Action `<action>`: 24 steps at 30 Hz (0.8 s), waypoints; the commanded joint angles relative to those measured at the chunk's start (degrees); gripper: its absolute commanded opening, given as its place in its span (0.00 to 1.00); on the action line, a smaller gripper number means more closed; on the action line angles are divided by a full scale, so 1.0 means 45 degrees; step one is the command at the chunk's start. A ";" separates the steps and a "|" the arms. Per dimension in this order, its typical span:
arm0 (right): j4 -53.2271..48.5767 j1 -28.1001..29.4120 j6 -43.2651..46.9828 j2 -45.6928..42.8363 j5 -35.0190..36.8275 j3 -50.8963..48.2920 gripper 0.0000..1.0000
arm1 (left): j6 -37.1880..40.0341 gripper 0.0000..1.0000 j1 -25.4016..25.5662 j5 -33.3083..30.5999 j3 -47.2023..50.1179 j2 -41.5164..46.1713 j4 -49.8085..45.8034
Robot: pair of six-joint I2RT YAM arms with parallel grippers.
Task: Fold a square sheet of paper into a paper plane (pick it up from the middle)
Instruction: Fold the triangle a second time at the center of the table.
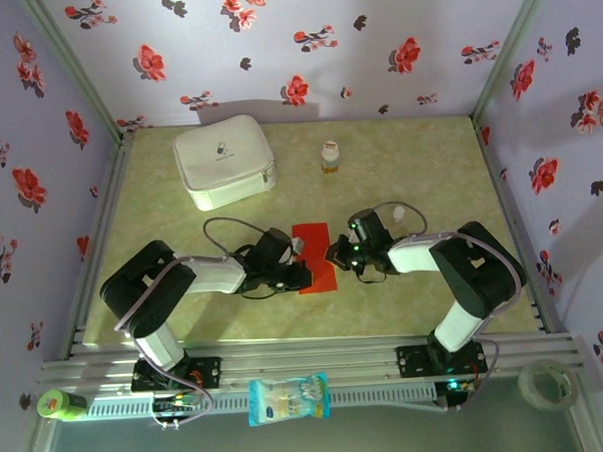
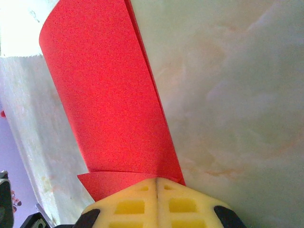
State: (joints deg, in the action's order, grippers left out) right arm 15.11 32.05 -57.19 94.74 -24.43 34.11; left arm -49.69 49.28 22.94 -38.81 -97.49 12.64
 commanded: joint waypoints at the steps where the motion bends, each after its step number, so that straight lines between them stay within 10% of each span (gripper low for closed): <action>1: -0.1251 -0.0014 0.0033 0.0644 0.0796 -0.0426 0.00 | -0.0307 0.00 0.0065 0.0499 0.0845 0.0327 -0.0938; 17: -0.2595 0.0516 0.0933 0.0309 0.0827 0.1290 0.04 | -0.0550 0.00 -0.0280 0.0237 0.2880 0.4380 0.0354; 24: -0.3344 0.0848 0.1050 -0.0891 0.1311 0.2038 0.22 | 0.0933 0.00 -0.1236 0.0206 0.0338 0.3568 -0.1590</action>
State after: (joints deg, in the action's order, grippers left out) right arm 5.08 35.66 -53.54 94.06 -22.00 42.35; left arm -49.93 44.62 24.03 -32.16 -78.85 10.02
